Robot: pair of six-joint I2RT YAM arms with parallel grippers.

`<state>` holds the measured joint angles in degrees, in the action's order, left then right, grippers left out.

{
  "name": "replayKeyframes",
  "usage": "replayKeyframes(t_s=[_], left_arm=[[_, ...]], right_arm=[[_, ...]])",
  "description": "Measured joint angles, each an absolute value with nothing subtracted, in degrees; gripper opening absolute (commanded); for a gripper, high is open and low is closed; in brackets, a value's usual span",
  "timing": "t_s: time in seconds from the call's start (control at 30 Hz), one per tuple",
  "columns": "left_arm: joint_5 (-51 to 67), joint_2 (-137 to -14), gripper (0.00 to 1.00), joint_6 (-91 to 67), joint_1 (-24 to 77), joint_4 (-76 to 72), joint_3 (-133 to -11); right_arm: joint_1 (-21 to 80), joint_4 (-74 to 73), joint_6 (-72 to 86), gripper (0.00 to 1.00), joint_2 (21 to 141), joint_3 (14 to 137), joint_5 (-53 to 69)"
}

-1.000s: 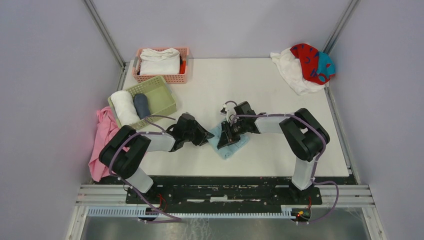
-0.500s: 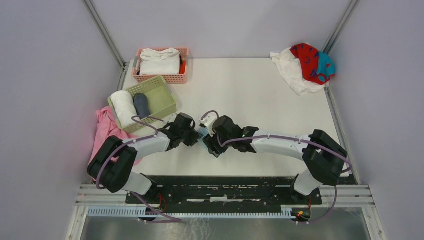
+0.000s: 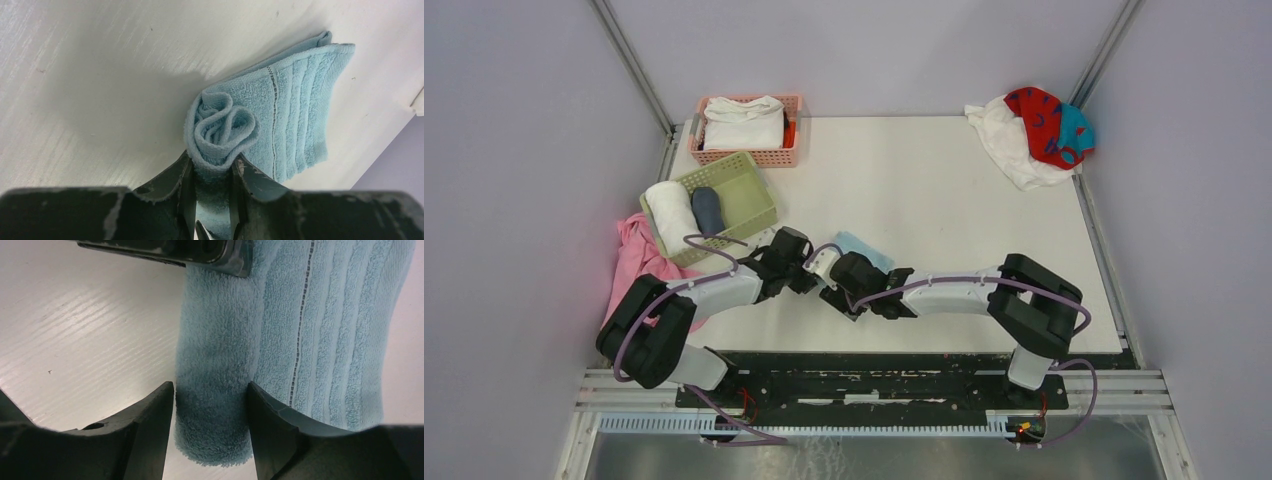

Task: Roll the towels
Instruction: Roll the towel at the center of the board.

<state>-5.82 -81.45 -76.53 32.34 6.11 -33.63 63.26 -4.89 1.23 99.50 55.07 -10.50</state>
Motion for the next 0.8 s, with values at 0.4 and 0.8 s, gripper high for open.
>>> replayKeyframes(t_s=[0.4,0.8], left_arm=[[-1.0,-81.4,0.34,-77.3,28.5,2.9,-31.5],[-0.4,-74.9,0.76,-77.4,24.6,3.5,-27.6]], right_arm=[[63.7,-5.4,1.0,0.31,102.2,56.0,-13.7],[55.4,-4.9,2.9,0.10,100.1,54.3,2.9]])
